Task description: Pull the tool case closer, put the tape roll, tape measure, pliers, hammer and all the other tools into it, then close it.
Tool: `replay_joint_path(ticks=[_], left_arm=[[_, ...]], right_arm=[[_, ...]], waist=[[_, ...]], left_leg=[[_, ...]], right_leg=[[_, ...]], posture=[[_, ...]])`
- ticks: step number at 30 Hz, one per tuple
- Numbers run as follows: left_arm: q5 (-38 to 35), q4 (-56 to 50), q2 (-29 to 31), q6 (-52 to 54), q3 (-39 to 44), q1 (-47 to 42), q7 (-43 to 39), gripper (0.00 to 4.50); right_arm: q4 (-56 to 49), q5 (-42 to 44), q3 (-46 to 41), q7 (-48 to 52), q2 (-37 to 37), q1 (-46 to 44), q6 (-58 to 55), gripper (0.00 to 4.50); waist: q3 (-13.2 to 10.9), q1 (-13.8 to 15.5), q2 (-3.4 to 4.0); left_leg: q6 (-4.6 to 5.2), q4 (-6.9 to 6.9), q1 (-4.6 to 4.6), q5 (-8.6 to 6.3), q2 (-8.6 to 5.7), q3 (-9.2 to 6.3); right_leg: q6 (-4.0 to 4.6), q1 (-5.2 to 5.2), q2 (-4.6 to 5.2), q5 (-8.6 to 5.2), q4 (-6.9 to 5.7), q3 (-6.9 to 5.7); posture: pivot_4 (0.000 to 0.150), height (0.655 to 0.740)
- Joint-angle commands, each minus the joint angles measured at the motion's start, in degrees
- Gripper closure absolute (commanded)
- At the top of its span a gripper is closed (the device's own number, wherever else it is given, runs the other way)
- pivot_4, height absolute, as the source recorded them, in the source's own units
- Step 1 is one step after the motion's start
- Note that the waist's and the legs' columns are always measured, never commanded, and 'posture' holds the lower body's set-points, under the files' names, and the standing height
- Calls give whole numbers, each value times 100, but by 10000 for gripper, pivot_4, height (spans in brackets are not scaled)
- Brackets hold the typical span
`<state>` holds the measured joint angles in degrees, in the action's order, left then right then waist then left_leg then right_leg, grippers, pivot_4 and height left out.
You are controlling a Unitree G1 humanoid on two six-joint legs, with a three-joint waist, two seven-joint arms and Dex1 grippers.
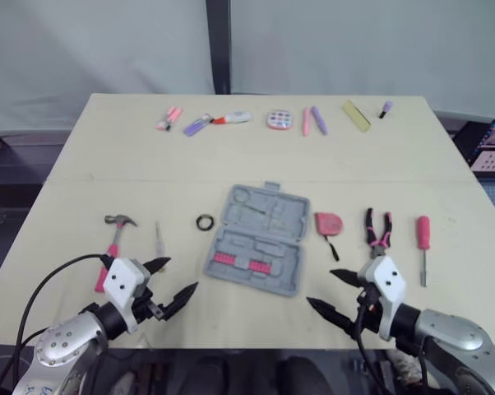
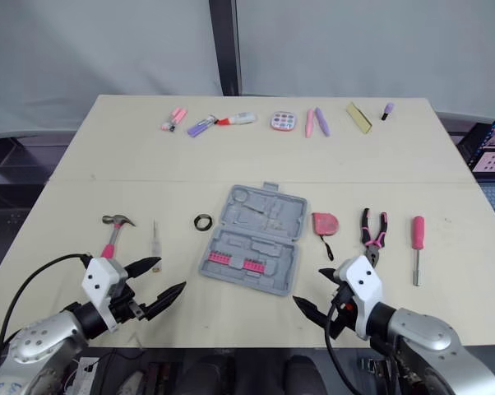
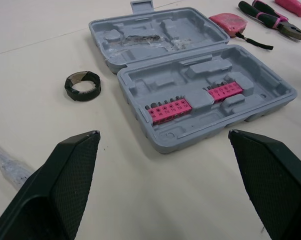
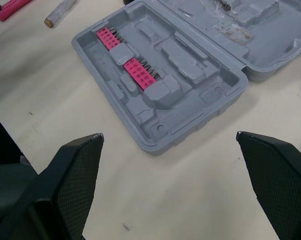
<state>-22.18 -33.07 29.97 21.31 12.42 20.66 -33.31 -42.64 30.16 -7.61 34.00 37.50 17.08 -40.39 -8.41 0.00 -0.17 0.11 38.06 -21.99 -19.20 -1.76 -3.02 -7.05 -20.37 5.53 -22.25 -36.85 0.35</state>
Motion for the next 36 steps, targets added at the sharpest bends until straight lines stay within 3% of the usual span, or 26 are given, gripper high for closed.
replay_joint_path(ticks=[1, 24, 30, 33, 34, 36], left_arm=[[-35, -228, -42, -82, -3, 61, 16, 769], [-91, -243, 27, 110, 6, 24, -22, 769], [-988, -201, 186, 927, 287, -503, -120, 769], [-907, -146, 293, 996, 254, -646, -100, 8393], [-896, -108, 337, 1050, 243, -714, -100, 13553], [-903, 48, 451, 1207, 221, -981, -118, 23249]], right_arm=[[-89, -25, -14, 18, 61, 44, 64, 0], [-153, -10, 32, -92, 19, 124, 24, 0], [-131, 87, 28, -166, 59, -21, -275, 0], [-120, 66, 27, -182, 68, -104, -363, 0], [-103, 81, 18, -174, 66, -157, -394, 0], [-69, 81, 15, -145, 78, -309, -408, 5084]], waist=[[0, 0, 0], [0, 3, 0], [0, -1, 0], [0, -5, 0], [0, -7, 0], [0, -7, 0]], left_leg=[[0, 0, 0, 0, 0, 0], [0, 0, 0, 0, 0, 0], [0, 1, 0, 0, 0, -4], [0, 0, 0, 0, 0, -7], [0, 0, 0, 0, 0, -7], [0, 0, 0, 0, 0, -7]], right_leg=[[0, 0, 0, 0, 0, 0], [0, 0, 0, 0, 0, 0], [0, 0, 1, 0, -2, 0], [0, -1, 0, 0, -4, -1], [0, -1, -1, 0, -4, -2], [0, -1, -1, 0, -4, -2]], posture=[[1500, 7400], [1500, 7400], [1500, 7400], [1500, 7400], [1500, 7400], [1500, 7400]])
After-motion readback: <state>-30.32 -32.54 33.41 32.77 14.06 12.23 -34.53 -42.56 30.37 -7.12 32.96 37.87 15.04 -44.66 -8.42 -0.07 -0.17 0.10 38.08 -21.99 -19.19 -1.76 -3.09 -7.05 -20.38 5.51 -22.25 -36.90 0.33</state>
